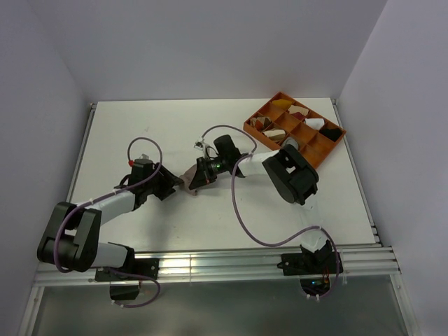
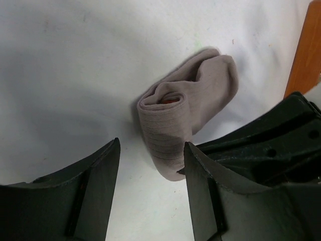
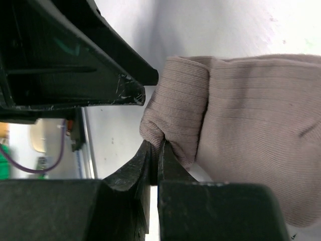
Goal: Roll the socks
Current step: Roll the sock at the center of the board.
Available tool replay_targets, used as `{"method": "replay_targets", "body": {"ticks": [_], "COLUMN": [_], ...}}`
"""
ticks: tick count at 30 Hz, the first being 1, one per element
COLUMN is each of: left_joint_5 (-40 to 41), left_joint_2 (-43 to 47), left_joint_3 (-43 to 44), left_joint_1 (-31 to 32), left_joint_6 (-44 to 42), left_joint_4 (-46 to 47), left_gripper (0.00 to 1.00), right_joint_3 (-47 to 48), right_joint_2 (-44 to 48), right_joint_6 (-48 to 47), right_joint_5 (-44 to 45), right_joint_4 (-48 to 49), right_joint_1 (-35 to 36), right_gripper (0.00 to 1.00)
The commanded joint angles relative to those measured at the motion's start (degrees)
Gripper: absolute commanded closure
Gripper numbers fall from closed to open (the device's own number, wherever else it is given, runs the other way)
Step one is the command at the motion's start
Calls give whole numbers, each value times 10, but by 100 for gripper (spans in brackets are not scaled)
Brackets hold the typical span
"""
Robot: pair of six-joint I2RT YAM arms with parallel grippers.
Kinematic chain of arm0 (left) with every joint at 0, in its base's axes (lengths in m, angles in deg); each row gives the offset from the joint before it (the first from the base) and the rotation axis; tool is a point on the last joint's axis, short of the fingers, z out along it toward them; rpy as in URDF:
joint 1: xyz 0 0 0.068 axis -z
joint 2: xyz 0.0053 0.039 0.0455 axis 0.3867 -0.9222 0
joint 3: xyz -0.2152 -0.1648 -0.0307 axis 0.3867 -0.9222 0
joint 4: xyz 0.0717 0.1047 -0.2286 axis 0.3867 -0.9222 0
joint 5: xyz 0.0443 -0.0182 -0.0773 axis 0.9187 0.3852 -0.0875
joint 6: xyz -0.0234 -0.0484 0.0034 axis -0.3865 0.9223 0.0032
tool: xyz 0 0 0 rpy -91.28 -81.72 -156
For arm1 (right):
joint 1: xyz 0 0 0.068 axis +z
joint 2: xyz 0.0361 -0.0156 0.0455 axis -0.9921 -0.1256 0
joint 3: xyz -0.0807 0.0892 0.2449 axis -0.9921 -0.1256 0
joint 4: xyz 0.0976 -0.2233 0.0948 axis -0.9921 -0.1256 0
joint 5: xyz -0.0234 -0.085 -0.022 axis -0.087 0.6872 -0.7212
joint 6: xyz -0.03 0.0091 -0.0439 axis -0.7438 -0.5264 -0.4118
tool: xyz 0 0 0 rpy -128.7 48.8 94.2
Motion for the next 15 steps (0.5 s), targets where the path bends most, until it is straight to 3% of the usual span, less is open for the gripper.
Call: {"method": "replay_targets", "body": {"ticks": [1, 15], "left_joint_5": [-4, 27], "left_joint_2": [-9, -24], "left_joint_3": [-12, -44], "left_joint_1": [9, 21], "left_joint_6": [19, 35], "left_joint_4": [69, 141], "left_gripper": [42, 42], "right_joint_3": [-16, 16], "right_joint_2": [-36, -96], "right_joint_6": [69, 116], "right_joint_5": [-11, -36], "right_joint_4": [9, 3], "right_joint_1": [-11, -29], "right_gripper": [100, 100]}}
